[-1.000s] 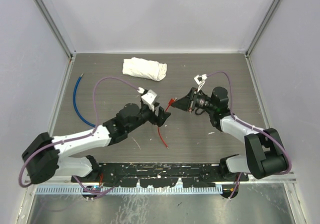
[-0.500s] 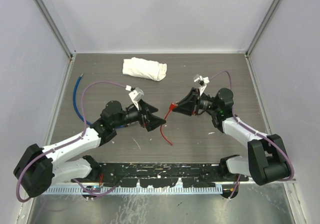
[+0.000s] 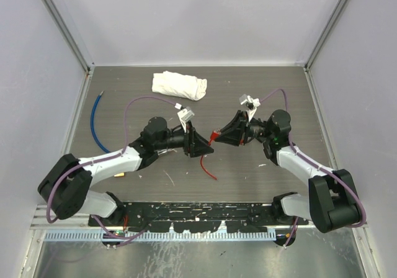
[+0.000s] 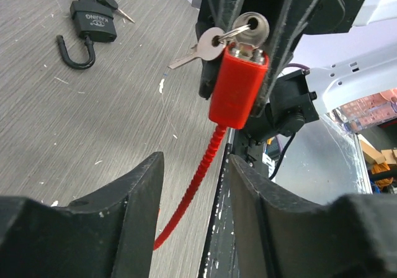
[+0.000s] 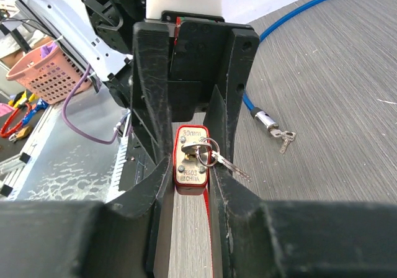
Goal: Lock with the key
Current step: Adjust the lock.
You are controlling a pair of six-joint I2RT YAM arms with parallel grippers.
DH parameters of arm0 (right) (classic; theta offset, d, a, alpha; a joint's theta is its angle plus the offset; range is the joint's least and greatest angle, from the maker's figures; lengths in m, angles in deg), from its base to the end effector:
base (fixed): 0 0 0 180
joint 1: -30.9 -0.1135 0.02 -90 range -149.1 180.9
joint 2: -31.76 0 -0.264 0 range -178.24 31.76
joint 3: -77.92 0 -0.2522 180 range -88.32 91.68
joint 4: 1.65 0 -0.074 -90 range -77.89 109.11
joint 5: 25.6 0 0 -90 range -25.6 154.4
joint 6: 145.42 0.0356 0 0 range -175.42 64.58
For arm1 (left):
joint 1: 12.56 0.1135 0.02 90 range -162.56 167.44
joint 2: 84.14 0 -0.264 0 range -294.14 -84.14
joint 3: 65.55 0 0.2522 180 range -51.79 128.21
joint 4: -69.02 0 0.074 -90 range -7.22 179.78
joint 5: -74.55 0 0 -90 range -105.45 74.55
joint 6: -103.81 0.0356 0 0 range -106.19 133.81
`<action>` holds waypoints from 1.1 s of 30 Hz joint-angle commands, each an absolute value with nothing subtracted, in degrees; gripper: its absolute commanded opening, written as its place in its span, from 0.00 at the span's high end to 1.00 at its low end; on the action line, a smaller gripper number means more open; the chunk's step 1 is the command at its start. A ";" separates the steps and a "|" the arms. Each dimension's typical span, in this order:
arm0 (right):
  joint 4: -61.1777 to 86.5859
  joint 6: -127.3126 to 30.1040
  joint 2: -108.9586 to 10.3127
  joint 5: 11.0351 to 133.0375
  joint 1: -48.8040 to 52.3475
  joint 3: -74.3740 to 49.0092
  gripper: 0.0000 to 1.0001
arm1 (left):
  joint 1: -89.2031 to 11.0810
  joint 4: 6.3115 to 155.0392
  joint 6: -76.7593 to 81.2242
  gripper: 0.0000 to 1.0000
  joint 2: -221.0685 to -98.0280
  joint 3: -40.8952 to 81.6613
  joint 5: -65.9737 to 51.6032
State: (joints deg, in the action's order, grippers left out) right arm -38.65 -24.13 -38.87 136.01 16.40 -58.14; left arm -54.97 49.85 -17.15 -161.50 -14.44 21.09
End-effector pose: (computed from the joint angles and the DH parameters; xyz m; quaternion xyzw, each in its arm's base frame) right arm 0.2255 0.0932 0.2645 -0.3685 0.5796 0.5876 0.4278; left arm 0.2000 -0.2114 0.2469 0.2775 0.6874 -0.5640 0.3638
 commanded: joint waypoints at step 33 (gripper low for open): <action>-39.98 -25.54 -38.21 136.93 15.91 -56.77 0.97 | -55.08 38.95 -22.60 0.94 -166.45 -9.08 27.31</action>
State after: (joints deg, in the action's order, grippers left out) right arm -38.39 -24.44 -38.87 136.53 16.33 -58.14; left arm -54.97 43.16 -22.02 -166.82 -11.60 26.25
